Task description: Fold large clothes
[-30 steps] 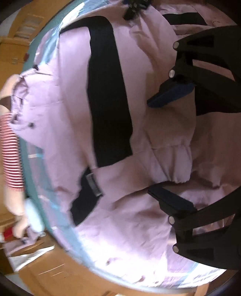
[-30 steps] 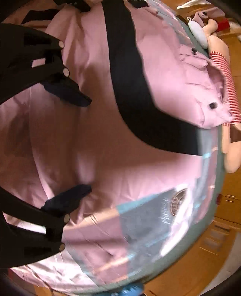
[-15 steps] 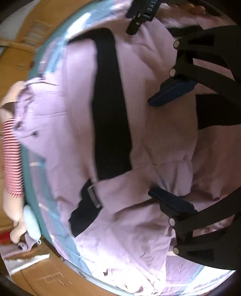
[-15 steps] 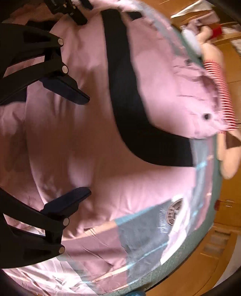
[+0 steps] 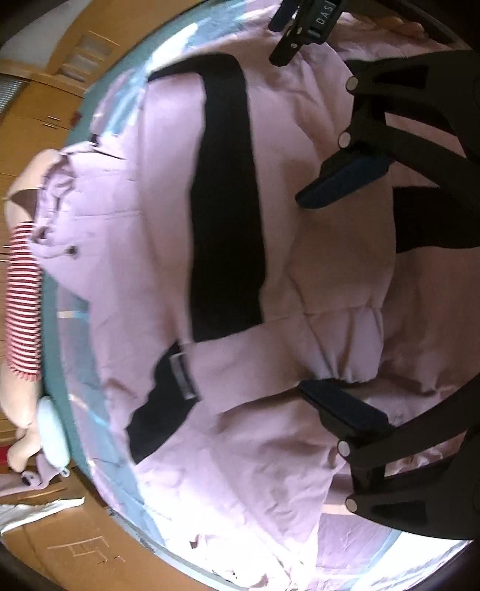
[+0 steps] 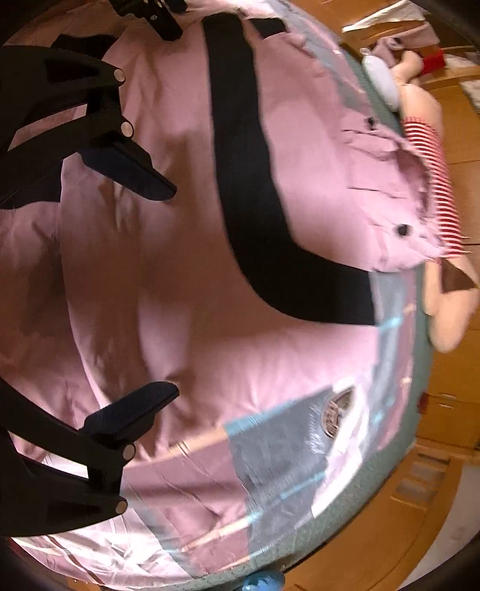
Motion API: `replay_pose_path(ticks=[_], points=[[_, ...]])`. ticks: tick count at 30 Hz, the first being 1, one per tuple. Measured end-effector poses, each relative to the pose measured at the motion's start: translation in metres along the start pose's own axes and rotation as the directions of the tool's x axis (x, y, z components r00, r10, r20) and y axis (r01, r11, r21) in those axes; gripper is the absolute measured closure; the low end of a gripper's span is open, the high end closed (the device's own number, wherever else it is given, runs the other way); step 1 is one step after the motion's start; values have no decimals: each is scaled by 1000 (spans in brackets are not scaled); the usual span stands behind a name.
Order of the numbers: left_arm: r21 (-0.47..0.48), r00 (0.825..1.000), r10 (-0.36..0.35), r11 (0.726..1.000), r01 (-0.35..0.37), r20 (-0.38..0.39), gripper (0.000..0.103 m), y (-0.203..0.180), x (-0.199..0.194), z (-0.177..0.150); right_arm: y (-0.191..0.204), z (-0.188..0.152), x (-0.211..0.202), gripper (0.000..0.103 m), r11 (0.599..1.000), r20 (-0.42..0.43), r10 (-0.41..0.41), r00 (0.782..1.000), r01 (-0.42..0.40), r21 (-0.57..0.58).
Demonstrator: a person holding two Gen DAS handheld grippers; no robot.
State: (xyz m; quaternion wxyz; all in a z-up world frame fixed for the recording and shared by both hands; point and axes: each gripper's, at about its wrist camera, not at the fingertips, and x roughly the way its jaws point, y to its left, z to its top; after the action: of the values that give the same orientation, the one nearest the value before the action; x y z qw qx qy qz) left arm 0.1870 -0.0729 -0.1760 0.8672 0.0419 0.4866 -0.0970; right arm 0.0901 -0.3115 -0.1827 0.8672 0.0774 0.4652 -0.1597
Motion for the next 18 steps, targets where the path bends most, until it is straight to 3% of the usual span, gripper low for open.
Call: replay_pose_path(ticks=[3, 5, 8, 11, 14, 17, 18], points=[[-36, 1000, 13, 999, -13, -5, 8, 9, -1, 2, 3, 0, -4, 4, 1000, -8, 20, 1000, -20, -11], [-50, 998, 17, 999, -20, -62, 8, 16, 13, 3, 12, -6, 13, 4, 998, -80, -11, 997, 7, -60], [-81, 997, -7, 997, 1, -73, 7, 25, 17, 3, 20, -9, 17, 3, 995, -73, -43, 996, 36, -93], [-122, 999, -39, 992, 37, -11, 8, 39, -7, 12, 16, -8, 17, 3, 997, -79, -17, 997, 11, -74], [-199, 997, -10, 980, 27, 82, 7, 82, -40, 28, 16, -9, 17, 3, 997, -76, -13, 997, 7, -82], [-390, 990, 20, 920, 36, 138, 2, 162, -62, 34, 15, -11, 16, 2, 996, -71, -18, 997, 11, -88], [-486, 992, 36, 873, 28, 124, 2, 199, -62, 30, 15, -11, 16, 2, 996, -71, -19, 997, 13, -89]])
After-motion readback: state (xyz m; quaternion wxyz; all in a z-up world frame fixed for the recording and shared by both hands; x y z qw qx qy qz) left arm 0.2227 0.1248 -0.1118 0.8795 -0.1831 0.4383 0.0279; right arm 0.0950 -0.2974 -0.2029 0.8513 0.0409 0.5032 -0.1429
